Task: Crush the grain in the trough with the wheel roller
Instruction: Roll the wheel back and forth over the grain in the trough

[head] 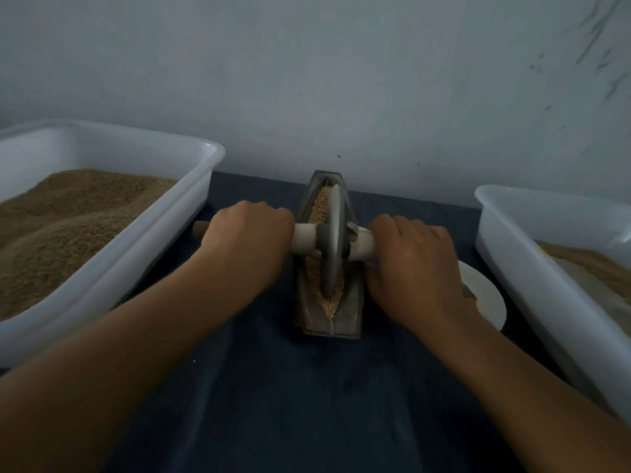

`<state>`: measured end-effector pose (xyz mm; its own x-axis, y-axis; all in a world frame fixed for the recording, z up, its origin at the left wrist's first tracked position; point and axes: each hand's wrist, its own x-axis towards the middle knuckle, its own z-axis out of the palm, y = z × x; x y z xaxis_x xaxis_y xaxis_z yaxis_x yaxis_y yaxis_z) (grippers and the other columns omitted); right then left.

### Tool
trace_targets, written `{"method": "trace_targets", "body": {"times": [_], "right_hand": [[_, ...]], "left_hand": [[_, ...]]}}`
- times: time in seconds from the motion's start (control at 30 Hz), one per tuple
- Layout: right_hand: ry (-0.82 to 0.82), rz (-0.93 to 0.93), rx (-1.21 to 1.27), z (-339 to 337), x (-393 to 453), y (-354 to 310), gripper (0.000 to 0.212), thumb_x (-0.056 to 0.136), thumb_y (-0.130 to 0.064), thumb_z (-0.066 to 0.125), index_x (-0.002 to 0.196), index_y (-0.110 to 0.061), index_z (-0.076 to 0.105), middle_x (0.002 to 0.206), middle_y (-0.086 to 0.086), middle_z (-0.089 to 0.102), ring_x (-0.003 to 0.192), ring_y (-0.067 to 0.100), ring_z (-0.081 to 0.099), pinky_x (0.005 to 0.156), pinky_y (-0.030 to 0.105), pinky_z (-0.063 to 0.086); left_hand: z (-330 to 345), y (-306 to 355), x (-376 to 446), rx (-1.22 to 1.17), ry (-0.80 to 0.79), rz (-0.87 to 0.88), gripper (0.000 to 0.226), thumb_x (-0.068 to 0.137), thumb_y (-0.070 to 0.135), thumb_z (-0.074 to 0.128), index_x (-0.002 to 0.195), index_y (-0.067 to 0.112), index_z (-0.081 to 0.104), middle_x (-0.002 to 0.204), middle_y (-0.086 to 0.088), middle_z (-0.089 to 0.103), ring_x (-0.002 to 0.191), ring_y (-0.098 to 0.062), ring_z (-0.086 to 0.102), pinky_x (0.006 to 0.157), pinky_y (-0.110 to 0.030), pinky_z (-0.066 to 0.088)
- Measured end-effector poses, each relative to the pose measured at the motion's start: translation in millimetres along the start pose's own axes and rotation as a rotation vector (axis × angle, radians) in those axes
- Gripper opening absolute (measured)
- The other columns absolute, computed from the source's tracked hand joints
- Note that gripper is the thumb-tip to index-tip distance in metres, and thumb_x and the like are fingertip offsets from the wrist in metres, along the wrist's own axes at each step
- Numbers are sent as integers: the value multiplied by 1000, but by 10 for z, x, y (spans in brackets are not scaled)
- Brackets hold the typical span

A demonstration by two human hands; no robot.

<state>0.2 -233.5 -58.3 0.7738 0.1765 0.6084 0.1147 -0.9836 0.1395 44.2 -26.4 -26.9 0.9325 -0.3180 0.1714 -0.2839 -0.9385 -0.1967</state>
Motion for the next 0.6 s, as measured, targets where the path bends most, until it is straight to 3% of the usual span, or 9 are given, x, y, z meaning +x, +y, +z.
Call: {"method": "trace_targets", "body": {"times": [0.13, 0.3, 0.43, 0.5, 0.6], "right_hand": [[27, -32, 13, -78, -64, -5, 21, 76, -21, 72, 91, -16, 58, 80, 2, 58, 71, 23, 52, 67, 32, 26], [39, -33, -22, 87, 21, 52, 16, 80, -20, 70, 88, -16, 57, 76, 2, 57, 65, 22, 49, 65, 31, 23], [-61, -27, -64, 324, 275, 169, 25, 78, -23, 70, 81, -20, 45, 74, 2, 57, 61, 26, 48, 59, 32, 19], [-115, -16, -60, 438, 422, 237, 31, 78, -29, 69, 82, -22, 40, 79, 2, 60, 68, 29, 55, 57, 33, 19], [-164, -17, 1, 564, 664, 340, 27, 79, -35, 67, 99, -23, 53, 93, 0, 63, 83, 28, 60, 58, 32, 27]], "left_hand": [[35, -37, -83, -14, 33, 28, 36, 86, 34, 69, 111, 19, 48, 98, 0, 61, 76, -17, 48, 64, -32, 40], [161, -73, 65, -110, 90, 71, 38, 85, 32, 69, 111, 23, 41, 97, 1, 60, 74, -18, 50, 61, -35, 43], [255, -70, 383, -151, 127, 87, 46, 84, 27, 71, 118, 24, 41, 106, -3, 60, 89, -26, 63, 67, -38, 47], [290, -55, 554, -144, 166, 80, 52, 81, 25, 73, 123, 23, 43, 111, -6, 58, 96, -28, 61, 68, -37, 41], [312, -54, 784, -146, 207, 67, 53, 81, 22, 72, 127, 22, 44, 117, -9, 53, 101, -30, 59, 71, -38, 41]]}}
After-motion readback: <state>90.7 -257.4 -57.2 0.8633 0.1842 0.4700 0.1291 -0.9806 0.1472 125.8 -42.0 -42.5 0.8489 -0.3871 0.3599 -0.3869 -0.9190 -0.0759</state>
